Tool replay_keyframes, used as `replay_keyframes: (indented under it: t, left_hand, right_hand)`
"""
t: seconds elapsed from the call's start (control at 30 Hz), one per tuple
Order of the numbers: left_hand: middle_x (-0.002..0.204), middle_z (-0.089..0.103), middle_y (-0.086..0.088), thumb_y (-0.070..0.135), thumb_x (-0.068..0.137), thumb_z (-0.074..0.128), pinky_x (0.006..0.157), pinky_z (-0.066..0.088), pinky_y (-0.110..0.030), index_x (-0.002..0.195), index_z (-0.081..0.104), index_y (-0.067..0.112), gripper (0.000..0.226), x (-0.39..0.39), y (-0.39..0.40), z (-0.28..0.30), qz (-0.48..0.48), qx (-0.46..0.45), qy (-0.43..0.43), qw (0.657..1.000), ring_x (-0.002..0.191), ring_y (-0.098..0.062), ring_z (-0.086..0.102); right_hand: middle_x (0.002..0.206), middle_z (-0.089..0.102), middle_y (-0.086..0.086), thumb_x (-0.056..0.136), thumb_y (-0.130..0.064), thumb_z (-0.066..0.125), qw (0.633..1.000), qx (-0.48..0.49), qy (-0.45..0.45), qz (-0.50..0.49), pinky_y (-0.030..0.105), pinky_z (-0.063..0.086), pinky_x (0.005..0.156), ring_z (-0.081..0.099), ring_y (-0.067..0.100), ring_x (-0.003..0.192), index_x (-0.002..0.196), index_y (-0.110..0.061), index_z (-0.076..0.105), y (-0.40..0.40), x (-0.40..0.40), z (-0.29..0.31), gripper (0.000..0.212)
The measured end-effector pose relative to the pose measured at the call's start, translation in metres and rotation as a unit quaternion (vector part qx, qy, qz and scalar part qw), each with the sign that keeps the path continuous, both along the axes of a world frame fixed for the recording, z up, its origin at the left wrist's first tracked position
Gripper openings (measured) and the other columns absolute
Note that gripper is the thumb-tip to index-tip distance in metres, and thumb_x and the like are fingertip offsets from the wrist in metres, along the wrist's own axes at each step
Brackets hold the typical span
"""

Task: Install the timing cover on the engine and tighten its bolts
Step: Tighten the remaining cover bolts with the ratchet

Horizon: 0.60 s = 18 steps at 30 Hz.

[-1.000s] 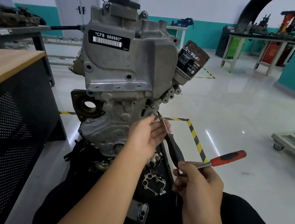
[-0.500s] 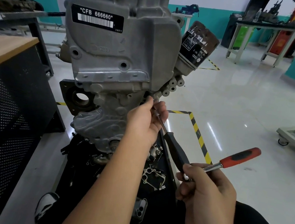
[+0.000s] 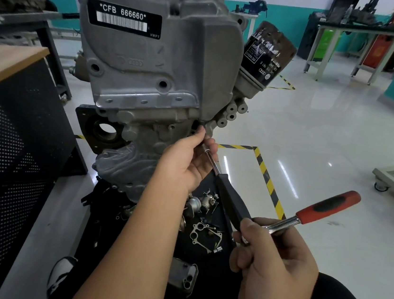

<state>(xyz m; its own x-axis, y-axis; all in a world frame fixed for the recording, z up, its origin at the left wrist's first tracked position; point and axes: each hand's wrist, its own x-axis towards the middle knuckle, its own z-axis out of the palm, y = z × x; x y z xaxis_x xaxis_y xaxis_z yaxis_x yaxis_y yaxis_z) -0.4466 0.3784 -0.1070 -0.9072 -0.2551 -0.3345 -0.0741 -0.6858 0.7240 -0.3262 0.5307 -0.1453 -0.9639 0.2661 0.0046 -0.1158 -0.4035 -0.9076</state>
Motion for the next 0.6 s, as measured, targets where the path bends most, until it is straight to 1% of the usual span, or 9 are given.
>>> replay_keyframes:
  t: [0.07,0.2,0.37,0.5,0.53,0.6]
  left_hand:
    - [0.066,0.071,-0.003,0.025,0.093,0.073,0.046,0.055,-0.022,0.08,0.068,0.009,0.021,0.001,-0.001,0.001,-0.011,0.006,-0.002,1.0,0.054,-0.012,0.07]
    - [0.072,0.075,-0.005,0.023,0.091,0.075,0.044,0.054,-0.022,0.083,0.069,0.01,0.017,0.004,-0.003,0.002,-0.014,0.013,-0.007,1.0,0.058,-0.015,0.073]
    - [0.073,0.076,-0.005,0.025,0.093,0.073,0.045,0.053,-0.02,0.087,0.07,0.01,0.017,0.005,-0.002,0.001,-0.015,-0.003,-0.006,1.0,0.06,-0.015,0.074]
    - [0.072,0.076,-0.004,0.025,0.094,0.072,0.047,0.055,-0.021,0.079,0.071,0.009,0.022,0.004,-0.002,0.002,-0.016,-0.002,-0.008,1.0,0.059,-0.013,0.074]
    - [0.072,0.076,-0.004,0.025,0.094,0.071,0.048,0.055,-0.021,0.08,0.071,0.009,0.022,0.004,-0.002,0.002,-0.016,0.0,-0.007,1.0,0.059,-0.013,0.073]
    - [0.072,0.076,-0.004,0.024,0.095,0.07,0.049,0.056,-0.021,0.084,0.07,0.009,0.019,0.005,-0.002,0.002,-0.016,0.003,-0.004,1.0,0.06,-0.013,0.074]
  right_hand:
    - [0.049,0.048,0.015,0.082,0.01,0.072,1.0,-0.003,0.002,-0.013,0.03,0.039,0.039,0.046,0.027,0.039,0.072,-0.005,0.066,-0.002,0.001,0.0,0.019]
    - [0.05,0.05,0.019,0.08,0.009,0.073,0.999,0.002,0.008,-0.032,0.031,0.041,0.04,0.045,0.025,0.035,0.072,-0.006,0.068,-0.006,0.001,0.002,0.017]
    - [0.053,0.052,0.024,0.079,0.006,0.075,0.999,0.031,0.0,-0.016,0.032,0.042,0.039,0.046,0.025,0.035,0.072,-0.008,0.069,-0.007,-0.001,0.003,0.017]
    - [0.055,0.054,0.026,0.08,0.008,0.076,0.999,0.051,0.005,-0.002,0.034,0.041,0.039,0.045,0.024,0.034,0.071,-0.008,0.068,-0.009,-0.001,0.003,0.02]
    - [0.055,0.054,0.027,0.079,0.006,0.079,0.999,0.048,0.006,-0.005,0.034,0.041,0.039,0.045,0.024,0.034,0.071,-0.008,0.068,-0.01,0.0,0.003,0.02]
    - [0.056,0.053,0.028,0.071,-0.005,0.081,0.999,0.043,0.009,-0.01,0.034,0.041,0.039,0.046,0.023,0.034,0.071,-0.008,0.068,-0.012,0.002,0.005,0.014]
